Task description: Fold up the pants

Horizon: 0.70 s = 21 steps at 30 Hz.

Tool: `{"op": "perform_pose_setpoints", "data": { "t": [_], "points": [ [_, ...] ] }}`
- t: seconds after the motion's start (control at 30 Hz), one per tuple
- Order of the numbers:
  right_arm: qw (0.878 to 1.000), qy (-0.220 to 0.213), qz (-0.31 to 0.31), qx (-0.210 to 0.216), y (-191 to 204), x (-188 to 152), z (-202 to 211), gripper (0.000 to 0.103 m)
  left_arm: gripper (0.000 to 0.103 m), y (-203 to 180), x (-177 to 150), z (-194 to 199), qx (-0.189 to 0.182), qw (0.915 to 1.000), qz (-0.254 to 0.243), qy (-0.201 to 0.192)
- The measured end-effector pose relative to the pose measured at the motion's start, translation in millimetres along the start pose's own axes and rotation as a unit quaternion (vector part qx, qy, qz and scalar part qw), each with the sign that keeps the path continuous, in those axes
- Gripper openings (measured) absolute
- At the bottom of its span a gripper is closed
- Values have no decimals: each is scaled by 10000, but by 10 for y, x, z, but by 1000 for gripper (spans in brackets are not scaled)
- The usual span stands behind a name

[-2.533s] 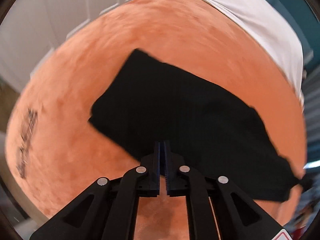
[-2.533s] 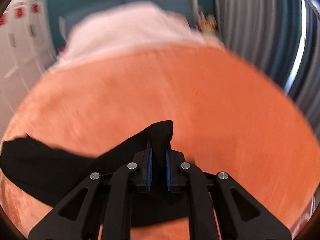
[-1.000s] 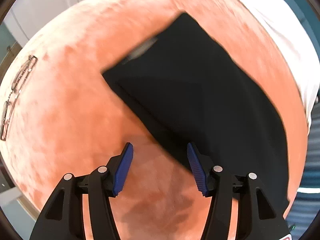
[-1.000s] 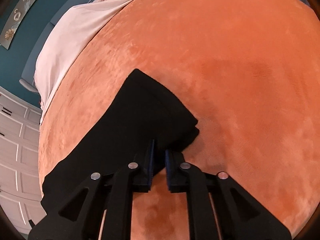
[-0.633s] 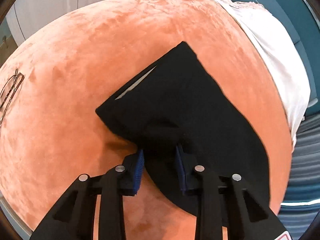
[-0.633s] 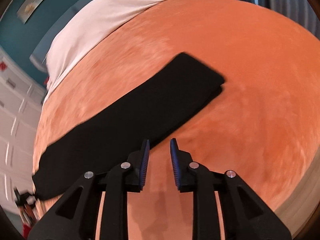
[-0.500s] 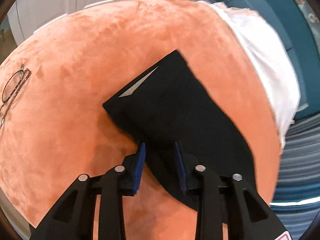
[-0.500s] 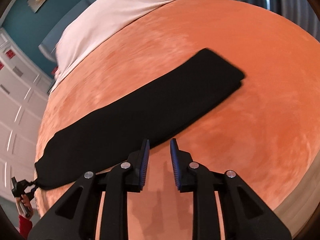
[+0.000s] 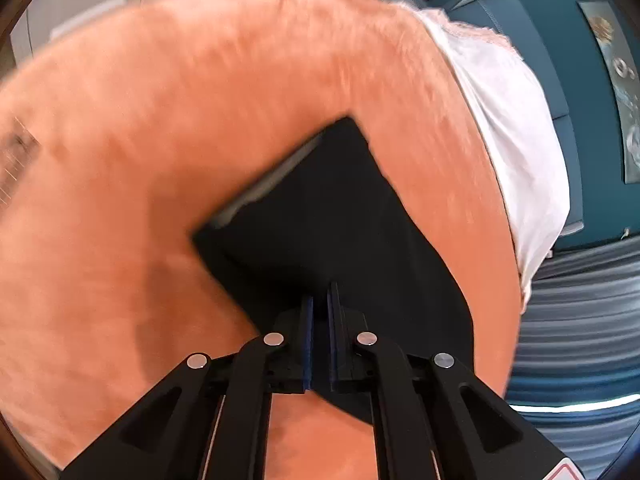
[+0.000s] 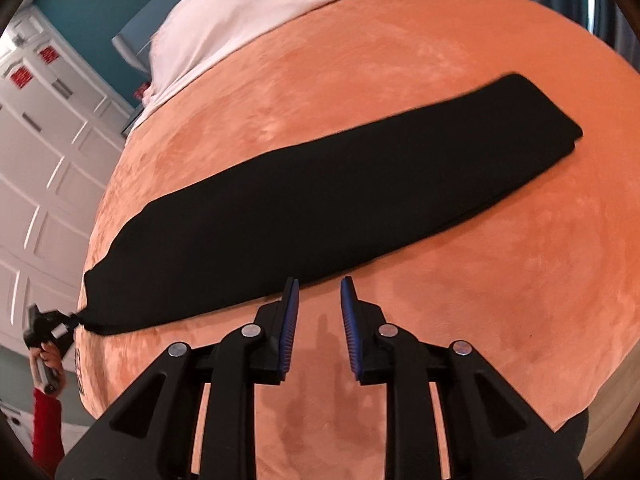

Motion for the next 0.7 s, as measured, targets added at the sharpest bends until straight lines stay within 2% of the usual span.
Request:
{"op": "perform_pose_setpoints", "data": {
  "t": [0.03,0.1,0.13,0.2,0.23,0.27,0.3,0.33,0.37,0.43,0.5,0.53,0.57,0.6,0.63,0.7],
  "points": [
    [10000,-12,31,14,23,-5,15,22,4,85,18,-33,216,9997,-71,57],
    [9999,60,89,-7,35,-19,-45,22,7,223,-44,-243,638,9968,-222,416],
    [9999,115,76,-59,8,-31,-96,22,8,273,-62,-318,748,9958,-189,484],
    [9995,252,-147,-94,-76,-45,-196,22,18,225,-62,-221,701,9971,-174,224],
    [9994,244,-259,-28,-93,-56,-197,22,30,195,-48,-148,932,9954,-213,13],
    [9991,193,-369,63,-112,-69,-177,22,73,216,-34,-115,1263,9917,-198,-110],
    [9990,183,-404,99,-123,-78,-168,22,94,252,-17,-102,1515,9882,-135,-207],
    [9990,192,-400,88,-126,-87,-172,22,93,289,0,-78,1696,9847,-32,-399],
    [9991,210,-373,22,-149,-98,-174,22,93,325,14,-134,1725,9842,87,-388],
    [9989,228,-398,-15,-199,-106,-175,22,93,426,17,-288,1703,9845,379,-152],
    [9985,180,-508,-18,-274,-101,-159,22,91,407,29,-349,1951,9799,291,-294],
    [9983,162,-566,-17,-317,-92,-156,22,85,367,45,-384,2081,9775,146,-305],
    [9979,116,-635,-37,-401,-71,-143,22,65,325,60,-391,2181,9752,22,-367],
    [9976,87,-678,-84,-468,-50,-137,22,25,285,66,-384,1982,9794,9,-391],
    [9970,39,-745,-183,-569,-19,-124,31,22,230,62,-394,1538,9877,84,-274],
    [9941,-160,-1009,-367,-882,91,-63,49,25,237,66,-400,1490,9881,320,-206]
  ]
}}
Point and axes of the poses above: each gripper's, at about its wrist camera, not at the fingertips, and z roughly against the way its jaws point, y to its left, x to its top, the point moved 7 cm from there along -z, roughly the way its jaws point, and after that the axes turned 7 degrees about y, right-handed, at the moved point
